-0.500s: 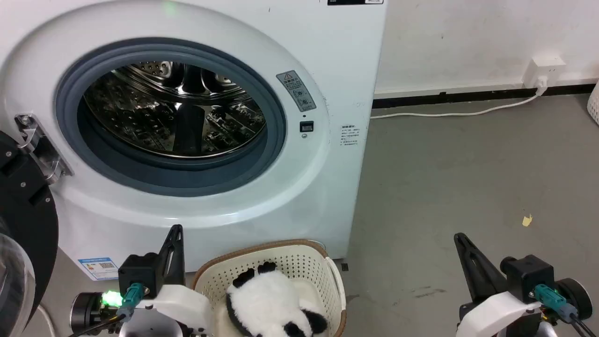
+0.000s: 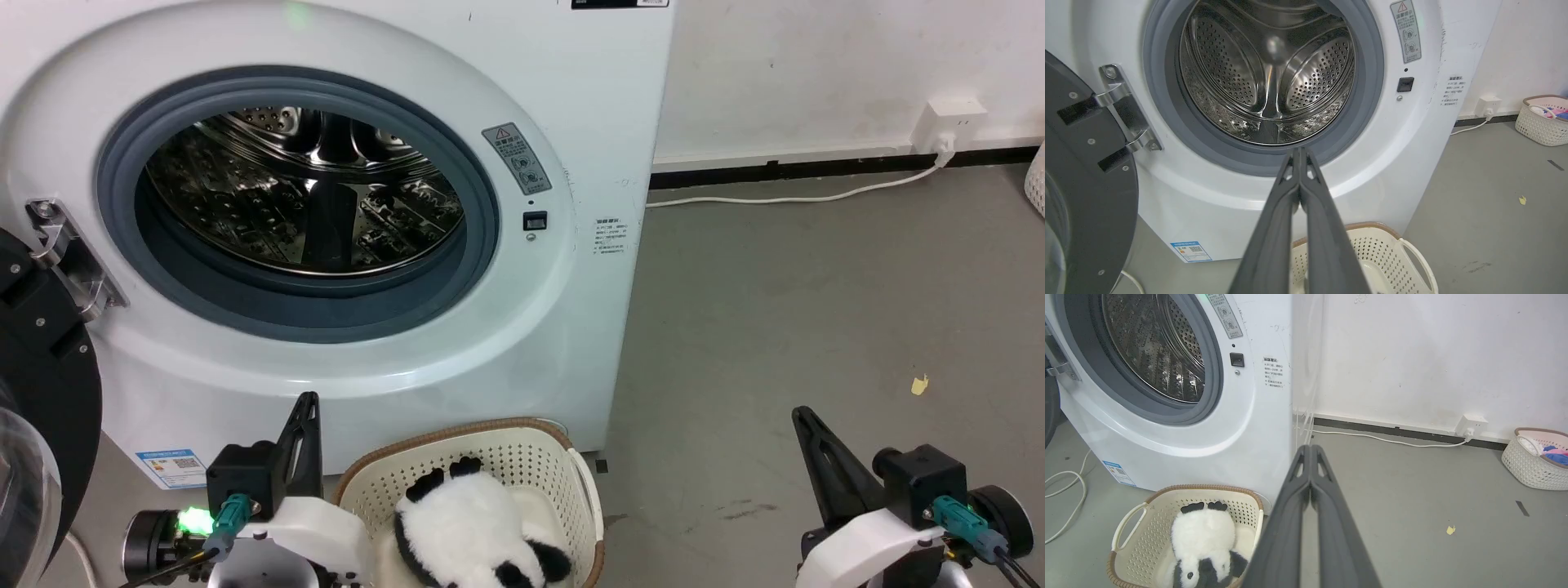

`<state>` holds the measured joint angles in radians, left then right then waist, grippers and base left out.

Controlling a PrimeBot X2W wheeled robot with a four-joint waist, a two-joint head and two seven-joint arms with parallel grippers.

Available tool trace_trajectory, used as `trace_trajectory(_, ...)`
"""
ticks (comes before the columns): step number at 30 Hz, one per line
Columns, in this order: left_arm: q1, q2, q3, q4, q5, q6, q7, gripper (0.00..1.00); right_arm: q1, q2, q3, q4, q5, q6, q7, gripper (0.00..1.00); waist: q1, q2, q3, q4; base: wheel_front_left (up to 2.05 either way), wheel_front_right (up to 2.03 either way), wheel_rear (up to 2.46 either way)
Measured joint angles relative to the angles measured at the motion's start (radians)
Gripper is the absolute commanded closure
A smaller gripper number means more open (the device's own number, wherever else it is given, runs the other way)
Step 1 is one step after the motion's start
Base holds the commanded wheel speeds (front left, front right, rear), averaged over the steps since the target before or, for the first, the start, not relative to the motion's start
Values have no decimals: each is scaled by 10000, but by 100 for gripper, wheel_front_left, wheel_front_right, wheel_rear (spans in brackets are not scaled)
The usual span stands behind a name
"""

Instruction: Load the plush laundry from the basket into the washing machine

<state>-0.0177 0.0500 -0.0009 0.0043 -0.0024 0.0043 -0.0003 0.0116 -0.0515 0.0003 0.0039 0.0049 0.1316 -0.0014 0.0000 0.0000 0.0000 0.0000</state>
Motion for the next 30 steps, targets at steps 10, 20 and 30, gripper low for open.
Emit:
trace_trajectory(10,0,0,6,0,0,0,0,100,0,0,4,0,0,0,0,100,0,0,0,0,0,0,0)
trace_trajectory(20,0,0,2,0,0,0,0,100,0,0,0,0,0,0,0,100,0,0,0,0,0,0,0)
trace_trajectory(30,0,0,6,0,0,0,0,100,0,0,2,0,0,0,0,100,0,0,0,0,0,0,0)
